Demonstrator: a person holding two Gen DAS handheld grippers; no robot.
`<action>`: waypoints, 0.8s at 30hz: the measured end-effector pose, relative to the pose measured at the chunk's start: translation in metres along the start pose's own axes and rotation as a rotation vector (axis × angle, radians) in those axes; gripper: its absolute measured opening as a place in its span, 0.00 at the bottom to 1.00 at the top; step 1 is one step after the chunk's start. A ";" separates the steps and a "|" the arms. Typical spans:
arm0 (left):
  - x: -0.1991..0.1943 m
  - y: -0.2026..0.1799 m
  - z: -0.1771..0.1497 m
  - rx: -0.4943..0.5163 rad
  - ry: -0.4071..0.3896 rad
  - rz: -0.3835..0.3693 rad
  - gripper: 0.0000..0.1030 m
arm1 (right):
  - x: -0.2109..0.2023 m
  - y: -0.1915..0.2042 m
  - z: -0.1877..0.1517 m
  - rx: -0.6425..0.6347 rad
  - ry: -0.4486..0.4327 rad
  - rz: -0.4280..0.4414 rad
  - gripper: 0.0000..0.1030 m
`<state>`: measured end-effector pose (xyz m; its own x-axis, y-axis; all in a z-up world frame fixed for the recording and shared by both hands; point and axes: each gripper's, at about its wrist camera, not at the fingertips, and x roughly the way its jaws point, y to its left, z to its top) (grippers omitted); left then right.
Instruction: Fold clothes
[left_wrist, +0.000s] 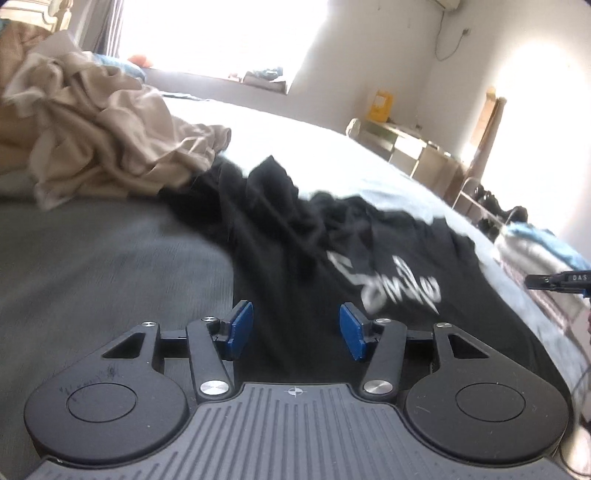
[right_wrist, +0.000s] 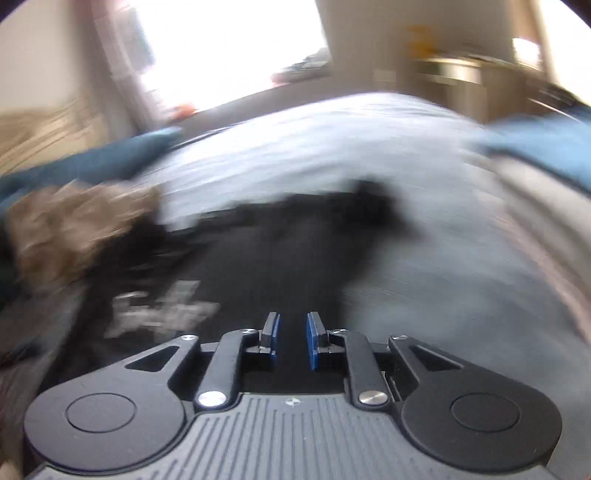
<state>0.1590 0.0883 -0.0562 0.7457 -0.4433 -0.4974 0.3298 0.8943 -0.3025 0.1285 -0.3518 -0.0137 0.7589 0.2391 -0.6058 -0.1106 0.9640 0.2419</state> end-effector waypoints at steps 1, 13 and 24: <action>0.013 0.003 0.008 -0.001 0.002 -0.001 0.51 | 0.020 0.020 0.006 -0.061 0.017 0.043 0.18; 0.126 0.016 0.068 -0.021 -0.033 -0.075 0.51 | 0.203 0.047 0.073 -0.121 0.150 0.060 0.17; 0.123 0.042 0.057 -0.105 -0.143 -0.203 0.51 | 0.240 -0.004 0.151 -0.382 0.142 0.078 0.47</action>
<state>0.2974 0.0748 -0.0838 0.7474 -0.5929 -0.2998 0.4246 0.7734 -0.4707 0.4083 -0.3160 -0.0458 0.6453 0.3011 -0.7021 -0.4149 0.9098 0.0088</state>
